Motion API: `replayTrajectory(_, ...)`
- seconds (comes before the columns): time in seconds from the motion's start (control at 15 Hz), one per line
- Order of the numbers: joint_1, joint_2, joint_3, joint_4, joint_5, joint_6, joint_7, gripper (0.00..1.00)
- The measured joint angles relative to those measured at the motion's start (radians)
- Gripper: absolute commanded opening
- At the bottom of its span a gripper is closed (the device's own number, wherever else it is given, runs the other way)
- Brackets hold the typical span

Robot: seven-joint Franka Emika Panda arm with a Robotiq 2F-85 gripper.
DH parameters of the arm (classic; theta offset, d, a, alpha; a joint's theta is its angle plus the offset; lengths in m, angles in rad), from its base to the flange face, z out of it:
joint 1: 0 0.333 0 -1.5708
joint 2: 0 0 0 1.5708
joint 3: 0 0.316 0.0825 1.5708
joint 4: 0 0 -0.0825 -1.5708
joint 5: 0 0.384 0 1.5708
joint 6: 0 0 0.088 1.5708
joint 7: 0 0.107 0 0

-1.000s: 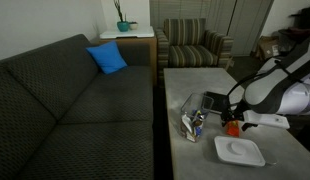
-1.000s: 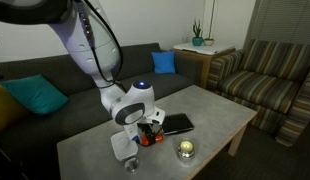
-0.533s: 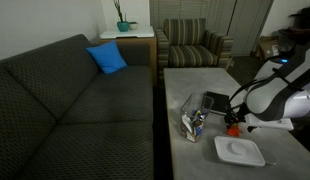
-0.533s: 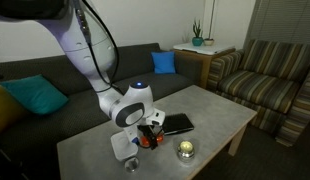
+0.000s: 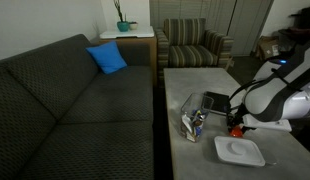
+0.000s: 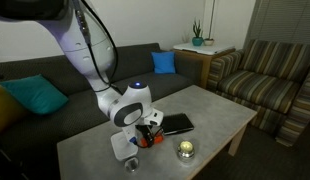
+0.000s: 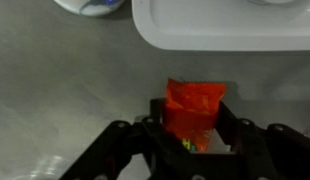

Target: Put the orange sachet in the clear storage container

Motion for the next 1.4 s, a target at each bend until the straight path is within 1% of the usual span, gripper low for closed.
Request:
replayTrajectory(0.07,-0.001,0.0,0.003,0.0,0.0,0.001,0.0,0.2)
replayTrajectory(0.13,-0.001,0.0,0.005,-0.001,0.0,0.003,0.0,0.18)
replayTrajectory(0.67,-0.001,0.0,0.004,-0.001,0.0,0.025,-0.005,0.18)
replayTrajectory(1.13,0.029,-0.002,-0.047,0.02,-0.015,0.034,-0.027,0.18)
replayTrajectory(1.4,0.059,-0.01,-0.071,0.024,-0.04,0.099,-0.033,0.18)
